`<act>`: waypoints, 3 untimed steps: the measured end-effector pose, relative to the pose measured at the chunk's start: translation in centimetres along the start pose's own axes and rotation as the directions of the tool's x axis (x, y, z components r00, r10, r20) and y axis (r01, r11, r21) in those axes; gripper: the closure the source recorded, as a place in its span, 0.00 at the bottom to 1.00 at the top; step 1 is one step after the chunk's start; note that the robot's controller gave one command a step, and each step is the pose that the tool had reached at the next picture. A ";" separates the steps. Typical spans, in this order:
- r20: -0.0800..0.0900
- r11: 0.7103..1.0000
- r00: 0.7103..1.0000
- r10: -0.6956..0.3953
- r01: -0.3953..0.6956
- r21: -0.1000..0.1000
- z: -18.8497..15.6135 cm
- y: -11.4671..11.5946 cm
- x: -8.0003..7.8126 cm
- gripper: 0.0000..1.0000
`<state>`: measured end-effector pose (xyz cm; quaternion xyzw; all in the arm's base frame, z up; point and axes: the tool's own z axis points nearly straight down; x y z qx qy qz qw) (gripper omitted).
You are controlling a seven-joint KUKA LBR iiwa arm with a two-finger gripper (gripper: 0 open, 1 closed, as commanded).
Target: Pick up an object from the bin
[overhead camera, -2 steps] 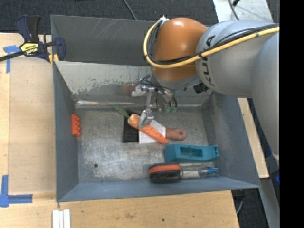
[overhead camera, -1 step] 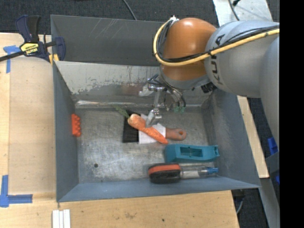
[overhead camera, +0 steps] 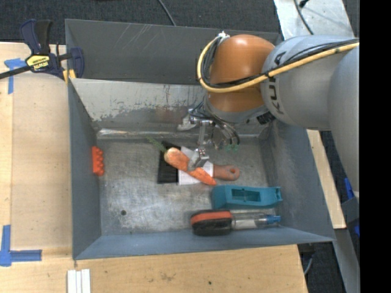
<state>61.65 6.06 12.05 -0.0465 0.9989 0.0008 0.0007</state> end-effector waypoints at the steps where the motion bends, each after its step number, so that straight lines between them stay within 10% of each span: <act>1: 0.003 1.000 1.000 -0.011 0.011 0.000 0.5 0.1 0.0 1.00; 2: 0.003 1.000 1.000 -0.010 0.010 0.000 0.5 0.1 0.0 1.00; 3: 0.007 0.967 0.967 -0.255 0.255 0.004 -17.7 -0.4 4.6 1.00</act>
Offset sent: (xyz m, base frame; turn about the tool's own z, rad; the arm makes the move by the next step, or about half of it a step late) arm 0.0000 0.0000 0.0000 0.0000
